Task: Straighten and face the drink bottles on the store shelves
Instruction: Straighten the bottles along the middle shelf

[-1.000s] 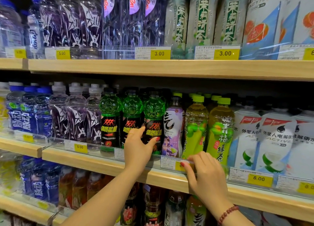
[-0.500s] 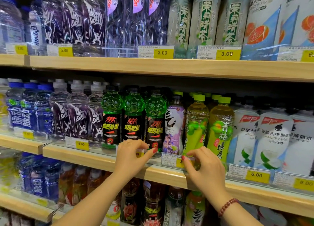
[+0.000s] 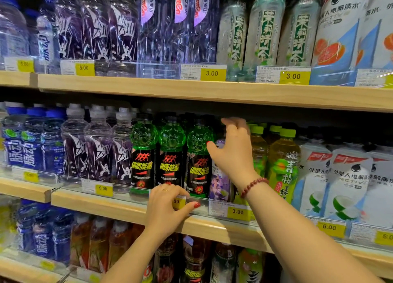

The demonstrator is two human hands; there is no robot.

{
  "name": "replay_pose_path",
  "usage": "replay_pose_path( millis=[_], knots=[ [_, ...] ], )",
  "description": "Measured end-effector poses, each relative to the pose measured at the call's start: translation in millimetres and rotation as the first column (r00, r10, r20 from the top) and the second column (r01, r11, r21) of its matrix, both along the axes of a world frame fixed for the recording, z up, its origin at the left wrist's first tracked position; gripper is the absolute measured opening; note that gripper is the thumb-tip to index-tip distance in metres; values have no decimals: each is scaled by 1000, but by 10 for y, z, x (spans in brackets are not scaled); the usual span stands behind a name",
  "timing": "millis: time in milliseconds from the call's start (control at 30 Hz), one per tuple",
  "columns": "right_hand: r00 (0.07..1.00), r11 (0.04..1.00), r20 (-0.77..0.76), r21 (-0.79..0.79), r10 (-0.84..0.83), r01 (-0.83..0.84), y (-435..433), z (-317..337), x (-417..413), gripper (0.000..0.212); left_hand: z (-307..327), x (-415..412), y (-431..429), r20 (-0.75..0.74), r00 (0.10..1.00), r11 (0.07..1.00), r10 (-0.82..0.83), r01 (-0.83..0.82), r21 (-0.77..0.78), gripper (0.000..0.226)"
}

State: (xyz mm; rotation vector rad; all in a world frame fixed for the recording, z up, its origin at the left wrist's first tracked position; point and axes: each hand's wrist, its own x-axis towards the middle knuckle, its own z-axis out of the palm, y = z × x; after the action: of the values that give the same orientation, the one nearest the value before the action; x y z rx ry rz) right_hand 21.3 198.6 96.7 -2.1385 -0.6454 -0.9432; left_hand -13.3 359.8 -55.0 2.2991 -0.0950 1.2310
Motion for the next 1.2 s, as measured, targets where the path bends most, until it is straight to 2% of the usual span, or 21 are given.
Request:
replay_pose_path(
  millis=[100, 200, 400, 467, 633, 733, 800, 867, 967, 1200],
  knots=[
    [981, 992, -175, -104, -85, 68, 69, 144, 78, 73, -17, -2, 4, 6, 1000, 1000, -4, 4, 1, 24],
    [953, 981, -281, -184, -115, 64, 87, 230, 108, 72, -27, -1, 3, 21, 1000, 1000, -7, 7, 5, 24],
    [967, 972, -232, -229, -105, 50, 22, 202, 71, 70, -22, -14, -7, 31, 999, 1000, 7, -8, 24, 24],
    [982, 985, -184, -170, -45, 13, -36, 141, 33, 67, -22, -11, -6, 28, 1000, 1000, 9, -9, 24, 25],
    [975, 977, -67, 18, 213, -213, -159, -88, -68, 67, -18, -11, 0, 32, 999, 999, 6, -7, 49, 30],
    [953, 955, -106, 122, 284, -271, -199, -242, -73, 82, -16, -18, -2, 32, 999, 999, 3, -4, 49, 31],
    [943, 950, -171, 181, 286, -255, -200, -338, -63, 98, -22, -18, -3, 31, 1000, 999, -1, -1, 49, 33],
    [942, 959, -228, 198, 245, -202, -175, -431, -55, 104, -24, -18, -4, 35, 999, 999, 1, -3, 50, 34],
    [965, 979, -195, 137, 173, -148, -138, -556, -59, 92, -22, -18, -10, 32, 999, 999, 5, -6, 46, 32],
    [924, 910, -183, 316, 335, -267, -114, -712, -107, 72, -30, -21, -10, 16, 1000, 999, 7, -8, 41, 30]
  ],
)
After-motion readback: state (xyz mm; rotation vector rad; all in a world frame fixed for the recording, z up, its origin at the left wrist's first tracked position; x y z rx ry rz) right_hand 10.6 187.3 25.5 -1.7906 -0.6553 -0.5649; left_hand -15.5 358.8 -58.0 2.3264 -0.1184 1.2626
